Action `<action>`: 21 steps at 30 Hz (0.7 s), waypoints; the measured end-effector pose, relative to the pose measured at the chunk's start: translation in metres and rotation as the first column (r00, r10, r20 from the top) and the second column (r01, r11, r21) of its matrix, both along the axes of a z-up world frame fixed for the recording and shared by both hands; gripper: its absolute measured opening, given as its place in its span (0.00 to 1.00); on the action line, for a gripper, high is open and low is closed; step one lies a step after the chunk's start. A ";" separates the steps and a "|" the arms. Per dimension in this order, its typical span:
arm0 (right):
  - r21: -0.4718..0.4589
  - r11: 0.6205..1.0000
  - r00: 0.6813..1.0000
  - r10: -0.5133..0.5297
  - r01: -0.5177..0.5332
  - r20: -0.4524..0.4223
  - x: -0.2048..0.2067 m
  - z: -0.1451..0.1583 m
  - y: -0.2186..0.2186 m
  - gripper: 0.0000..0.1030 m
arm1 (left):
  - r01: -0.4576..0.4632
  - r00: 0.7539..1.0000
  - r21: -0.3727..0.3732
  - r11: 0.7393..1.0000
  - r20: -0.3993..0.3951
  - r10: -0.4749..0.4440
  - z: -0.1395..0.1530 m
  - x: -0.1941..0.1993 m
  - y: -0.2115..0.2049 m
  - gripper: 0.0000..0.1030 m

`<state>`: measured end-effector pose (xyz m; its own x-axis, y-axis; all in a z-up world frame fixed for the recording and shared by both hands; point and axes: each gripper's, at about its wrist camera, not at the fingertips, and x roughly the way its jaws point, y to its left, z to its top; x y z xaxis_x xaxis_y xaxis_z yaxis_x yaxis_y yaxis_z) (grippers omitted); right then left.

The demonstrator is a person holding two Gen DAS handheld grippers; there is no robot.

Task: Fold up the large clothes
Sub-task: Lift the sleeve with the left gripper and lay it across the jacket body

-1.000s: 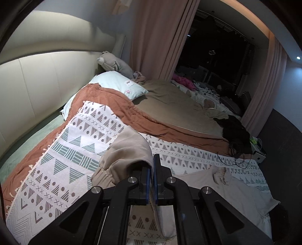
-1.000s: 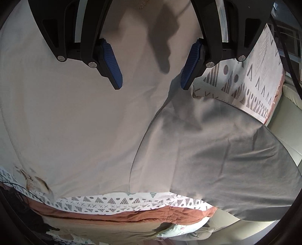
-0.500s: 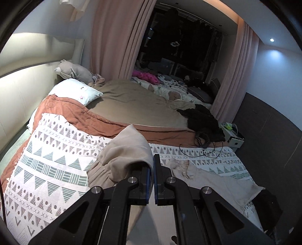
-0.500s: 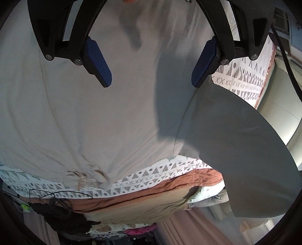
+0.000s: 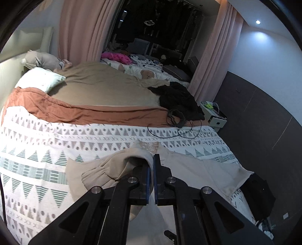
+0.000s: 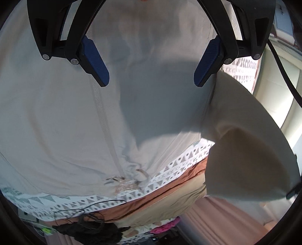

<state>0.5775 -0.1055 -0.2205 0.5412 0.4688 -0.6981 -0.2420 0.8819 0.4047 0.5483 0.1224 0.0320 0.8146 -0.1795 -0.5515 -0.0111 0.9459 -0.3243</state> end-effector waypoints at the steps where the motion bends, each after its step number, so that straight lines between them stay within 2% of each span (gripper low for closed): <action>1: 0.015 1.000 1.000 -0.017 0.017 -0.009 0.004 0.000 -0.008 0.88 | 0.007 1.000 -0.010 1.000 -0.012 -0.008 -0.008 0.007 -0.006 0.05; 9: 0.080 0.988 0.990 -0.126 0.130 -0.060 0.019 -0.005 -0.052 0.88 | 0.060 0.991 -0.077 0.995 -0.113 -0.068 -0.074 0.049 -0.049 0.05; 11: 0.107 0.982 0.986 -0.149 0.157 -0.073 0.023 -0.006 -0.062 0.88 | 0.083 0.985 -0.117 0.990 -0.142 -0.100 -0.094 0.056 -0.057 0.05; 14: 0.147 0.969 0.979 -0.187 0.197 -0.078 0.022 -0.006 -0.078 0.88 | 0.098 0.970 -0.219 0.971 -0.197 -0.142 -0.127 0.064 -0.065 0.05; 16: 0.172 0.962 0.977 -0.201 0.212 -0.076 0.021 -0.005 -0.086 0.88 | 0.076 0.965 -0.235 0.969 -0.226 -0.131 -0.145 0.062 -0.073 0.05; 21: 0.192 0.953 0.972 -0.224 0.235 -0.076 0.020 -0.006 -0.100 0.88 | 0.057 0.973 -0.264 0.963 -0.201 -0.113 -0.161 0.049 -0.080 0.08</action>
